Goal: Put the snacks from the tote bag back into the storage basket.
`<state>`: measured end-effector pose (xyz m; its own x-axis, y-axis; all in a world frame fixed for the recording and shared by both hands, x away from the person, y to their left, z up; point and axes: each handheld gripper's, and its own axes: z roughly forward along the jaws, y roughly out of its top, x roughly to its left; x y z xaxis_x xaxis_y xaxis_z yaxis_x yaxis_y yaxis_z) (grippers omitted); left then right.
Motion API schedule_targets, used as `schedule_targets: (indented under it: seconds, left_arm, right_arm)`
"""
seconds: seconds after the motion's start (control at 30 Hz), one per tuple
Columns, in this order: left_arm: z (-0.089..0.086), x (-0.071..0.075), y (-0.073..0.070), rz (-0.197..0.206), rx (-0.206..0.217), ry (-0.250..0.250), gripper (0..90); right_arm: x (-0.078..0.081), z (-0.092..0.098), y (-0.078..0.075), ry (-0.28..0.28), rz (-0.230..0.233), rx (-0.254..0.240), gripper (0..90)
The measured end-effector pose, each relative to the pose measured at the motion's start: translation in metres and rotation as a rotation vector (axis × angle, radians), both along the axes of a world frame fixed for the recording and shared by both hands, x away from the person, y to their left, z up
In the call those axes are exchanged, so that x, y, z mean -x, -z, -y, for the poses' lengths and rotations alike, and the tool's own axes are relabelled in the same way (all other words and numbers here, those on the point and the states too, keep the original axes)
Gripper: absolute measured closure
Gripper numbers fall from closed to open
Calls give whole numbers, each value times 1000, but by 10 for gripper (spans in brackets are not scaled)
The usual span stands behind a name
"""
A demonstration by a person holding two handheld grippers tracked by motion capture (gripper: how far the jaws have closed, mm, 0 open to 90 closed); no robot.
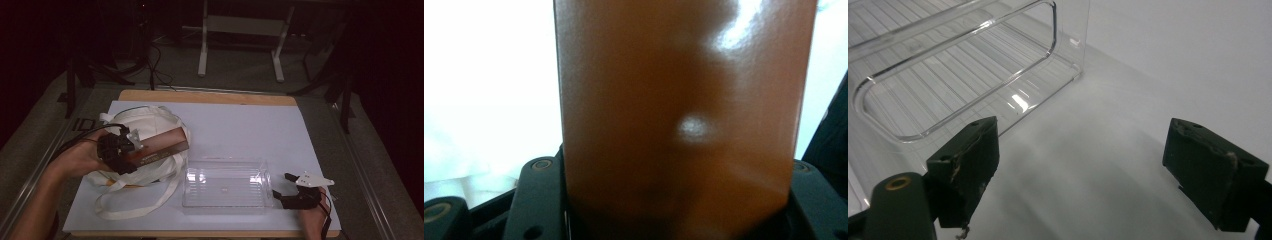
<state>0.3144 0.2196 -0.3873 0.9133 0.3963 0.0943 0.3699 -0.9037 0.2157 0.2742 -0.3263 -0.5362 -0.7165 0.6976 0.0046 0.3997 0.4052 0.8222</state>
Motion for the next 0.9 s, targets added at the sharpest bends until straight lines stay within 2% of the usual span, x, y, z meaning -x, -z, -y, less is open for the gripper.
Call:
schedule_targets:
  seconds: [0.5,0.9]
  left_arm:
    - [21,6,-6,-13,-15,78,435]
    - [39,11,-10,5,-17,134,435]
  right_arm:
    - [0,0,0,0,1,-2,149]
    - [0,0,0,0,1,-1,149]
